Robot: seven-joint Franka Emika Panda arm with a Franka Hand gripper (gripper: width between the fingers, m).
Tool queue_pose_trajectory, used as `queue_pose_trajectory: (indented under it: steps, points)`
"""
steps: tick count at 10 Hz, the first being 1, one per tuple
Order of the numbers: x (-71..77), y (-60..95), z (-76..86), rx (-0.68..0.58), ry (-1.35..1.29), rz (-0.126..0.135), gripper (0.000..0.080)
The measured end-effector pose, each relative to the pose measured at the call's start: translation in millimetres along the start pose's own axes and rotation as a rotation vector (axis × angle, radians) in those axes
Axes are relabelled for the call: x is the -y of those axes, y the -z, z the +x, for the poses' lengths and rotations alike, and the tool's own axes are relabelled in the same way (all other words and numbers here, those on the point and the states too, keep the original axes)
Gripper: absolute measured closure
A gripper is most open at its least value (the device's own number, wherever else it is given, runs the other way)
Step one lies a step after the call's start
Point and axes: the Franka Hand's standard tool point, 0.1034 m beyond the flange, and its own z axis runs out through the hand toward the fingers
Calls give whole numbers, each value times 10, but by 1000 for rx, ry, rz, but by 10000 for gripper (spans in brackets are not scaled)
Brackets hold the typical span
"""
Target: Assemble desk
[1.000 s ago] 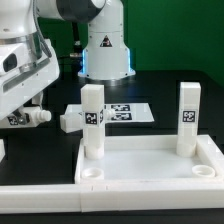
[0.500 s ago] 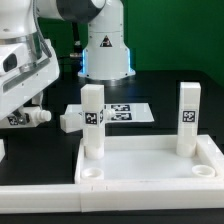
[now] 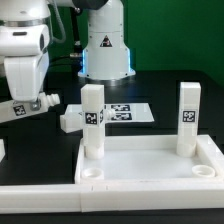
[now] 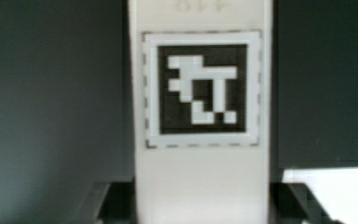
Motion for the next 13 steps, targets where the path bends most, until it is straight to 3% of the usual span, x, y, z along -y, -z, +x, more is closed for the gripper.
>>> queue_pose_trajectory:
  steps: [2, 4, 8, 10, 12, 13]
  points:
    - [19, -5, -18, 12, 142, 9, 515]
    - [73, -16, 24, 3, 507, 16, 515]
    - [129, -23, -95, 22, 724, 39, 515]
    - [254, -101, -32, -13, 971, 81, 515]
    - [377, -159, -73, -65, 994, 130, 514]
    - [372, -151, -111, -56, 1040, 136, 514]
